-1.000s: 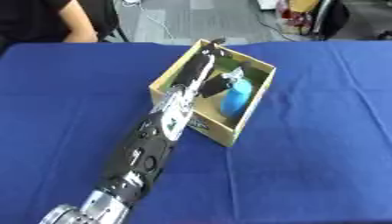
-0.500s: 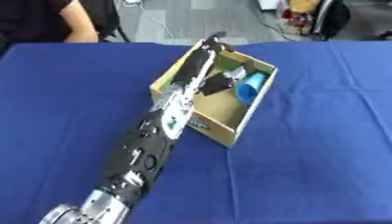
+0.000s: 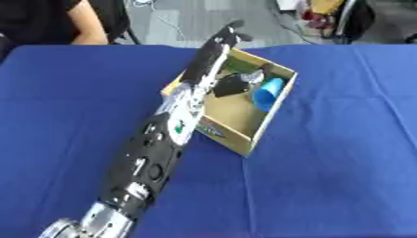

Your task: Pick up objects on the table and place them in the box.

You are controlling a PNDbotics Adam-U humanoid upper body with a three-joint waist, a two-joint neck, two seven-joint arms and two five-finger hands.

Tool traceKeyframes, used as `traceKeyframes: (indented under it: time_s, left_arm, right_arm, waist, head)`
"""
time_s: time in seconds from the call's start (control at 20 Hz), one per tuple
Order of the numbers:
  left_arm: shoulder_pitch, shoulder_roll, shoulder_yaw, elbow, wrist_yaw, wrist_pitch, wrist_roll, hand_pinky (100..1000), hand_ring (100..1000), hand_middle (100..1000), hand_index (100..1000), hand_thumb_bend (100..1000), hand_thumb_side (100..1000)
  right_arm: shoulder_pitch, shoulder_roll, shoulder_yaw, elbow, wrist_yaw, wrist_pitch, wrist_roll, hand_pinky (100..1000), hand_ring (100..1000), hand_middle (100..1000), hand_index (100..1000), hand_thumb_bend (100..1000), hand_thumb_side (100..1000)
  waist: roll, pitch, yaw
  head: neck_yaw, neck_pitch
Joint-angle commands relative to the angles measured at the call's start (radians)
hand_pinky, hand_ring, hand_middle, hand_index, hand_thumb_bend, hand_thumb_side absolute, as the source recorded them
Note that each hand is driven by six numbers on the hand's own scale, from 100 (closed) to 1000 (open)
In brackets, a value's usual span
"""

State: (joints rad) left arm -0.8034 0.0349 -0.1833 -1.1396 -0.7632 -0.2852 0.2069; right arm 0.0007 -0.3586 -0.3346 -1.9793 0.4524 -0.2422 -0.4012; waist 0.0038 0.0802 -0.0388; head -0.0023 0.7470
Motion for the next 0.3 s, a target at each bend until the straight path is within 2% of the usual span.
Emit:
traceKeyframes:
  time_s: [0.05, 0.2, 0.3]
  left_arm:
    - [0.057, 0.096, -0.012, -0.267, 0.141, -0.010, -0.027, 964, 910, 1000, 904, 1000, 507]
    - [0.166, 0.184, 0.023, -0.515, 0.263, 0.039, -0.042, 958, 902, 1000, 945, 1000, 436]
    - [0.249, 0.229, 0.067, -0.648, 0.318, 0.069, -0.033, 956, 898, 1000, 965, 1000, 430]
  right_arm:
    - [-0.008, -0.018, -0.013, -0.021, 0.007, 0.000, -0.006, 835, 738, 865, 949, 100, 856]
    - [-0.006, -0.019, -0.015, -0.021, 0.010, 0.001, -0.008, 835, 738, 865, 949, 100, 856]
    - [-0.006, -0.019, -0.017, -0.021, 0.012, 0.002, -0.009, 835, 738, 865, 949, 100, 856]
  waist:
    - [-0.002, -0.006, 0.007]
    - [0.000, -0.004, 0.016]
    - [0.000, -0.002, 0.021]
  head:
    - [-0.022, -0.014]
    - [-0.033, -0.014]
    - [-0.038, -0.013]
